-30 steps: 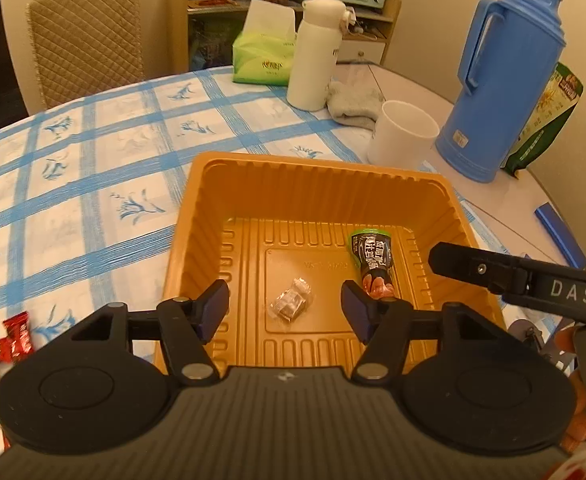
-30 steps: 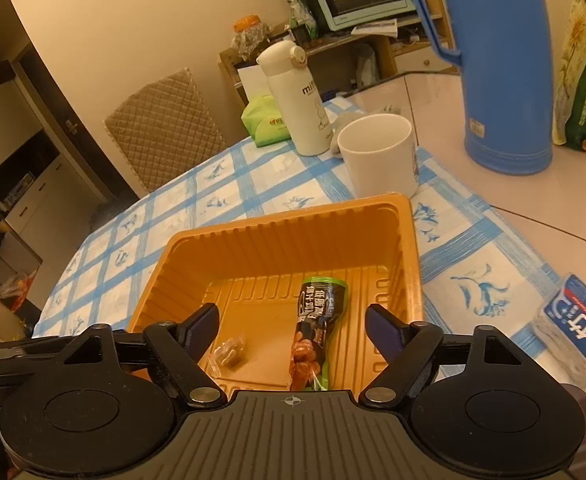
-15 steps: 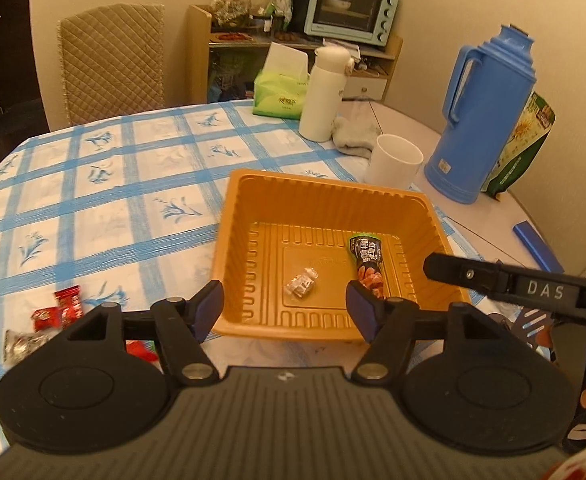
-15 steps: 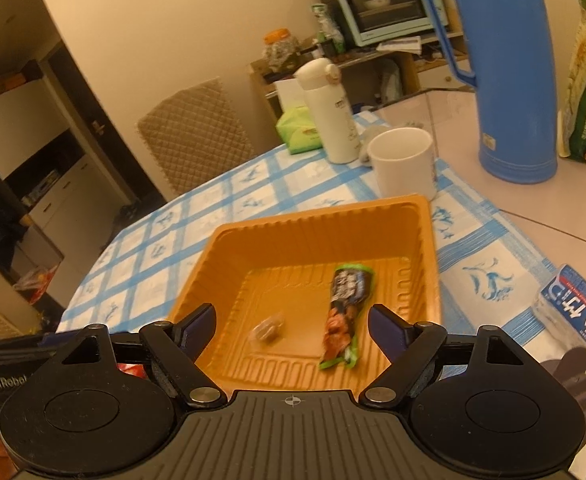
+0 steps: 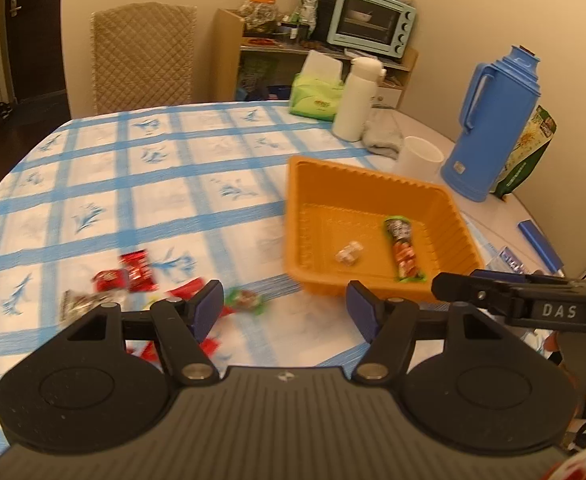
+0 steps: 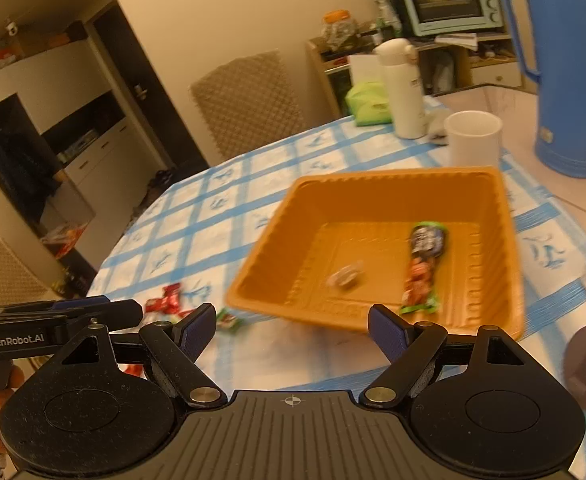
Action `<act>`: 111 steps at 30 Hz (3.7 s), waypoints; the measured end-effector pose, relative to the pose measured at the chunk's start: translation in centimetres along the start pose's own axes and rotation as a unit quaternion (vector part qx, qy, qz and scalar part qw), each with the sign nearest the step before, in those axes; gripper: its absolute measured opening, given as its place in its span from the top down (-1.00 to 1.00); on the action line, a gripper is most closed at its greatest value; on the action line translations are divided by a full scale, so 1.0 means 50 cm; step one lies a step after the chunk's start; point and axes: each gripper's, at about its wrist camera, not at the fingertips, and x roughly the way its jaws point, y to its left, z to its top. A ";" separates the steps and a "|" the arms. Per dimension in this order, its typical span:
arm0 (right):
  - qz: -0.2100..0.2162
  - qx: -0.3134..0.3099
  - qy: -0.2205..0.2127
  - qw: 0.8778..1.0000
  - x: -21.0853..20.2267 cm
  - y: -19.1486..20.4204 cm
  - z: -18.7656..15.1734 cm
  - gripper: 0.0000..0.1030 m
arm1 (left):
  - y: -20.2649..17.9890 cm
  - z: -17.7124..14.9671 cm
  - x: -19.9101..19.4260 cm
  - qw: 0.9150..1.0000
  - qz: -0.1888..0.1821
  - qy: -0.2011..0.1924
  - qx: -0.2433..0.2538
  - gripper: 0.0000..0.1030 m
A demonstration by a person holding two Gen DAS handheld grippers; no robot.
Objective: Organize snacks
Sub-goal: 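Move both grippers back from the tray toward the remaining snacks, then grasp a small red candy with the left gripper while the right gripper grasps a red-and-gold candy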
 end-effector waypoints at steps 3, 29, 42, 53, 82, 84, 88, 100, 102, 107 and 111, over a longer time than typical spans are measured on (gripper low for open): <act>0.003 -0.007 0.008 1.000 0.010 0.033 -0.014 -0.61 | 0.037 -0.017 -0.020 1.000 0.008 0.001 0.002 -0.26; -0.020 -0.033 0.080 0.996 0.170 0.186 -0.121 -0.60 | 0.251 -0.132 0.005 0.996 0.038 0.075 -0.008 -0.11; -0.039 -0.031 0.083 0.995 0.204 0.181 -0.117 -0.60 | 0.261 -0.117 0.097 0.995 0.037 0.097 0.009 -0.02; -0.043 -0.032 0.088 0.995 0.222 0.175 -0.110 -0.59 | 0.270 -0.105 0.146 0.993 0.035 0.111 0.009 0.16; 0.056 -0.209 0.113 0.970 0.328 0.293 -0.096 -0.19 | 0.359 -0.117 0.065 0.991 0.082 0.090 -0.055 0.64; 0.064 -0.234 0.117 0.963 0.344 0.308 -0.100 -0.17 | 0.369 -0.120 0.055 0.990 0.088 0.088 -0.062 0.64; 0.071 -0.272 0.129 0.951 0.374 0.327 -0.109 -0.09 | 0.385 -0.129 0.037 0.989 0.097 0.085 -0.072 0.64; 0.062 -0.300 0.163 0.938 0.416 0.335 -0.130 0.37 | 0.411 -0.149 0.009 0.987 0.111 0.082 -0.088 0.64; 0.059 -0.299 0.163 0.938 0.415 0.334 -0.133 0.42 | 0.411 -0.149 0.008 0.987 0.110 0.082 -0.087 0.64; 0.059 -0.281 0.155 0.945 0.403 0.330 -0.133 0.49 | 0.407 -0.147 0.004 0.988 0.108 0.080 -0.083 0.64; 0.059 -0.258 0.140 0.954 0.382 0.326 -0.126 0.49 | 0.401 -0.143 -0.001 0.989 0.105 0.077 -0.077 0.64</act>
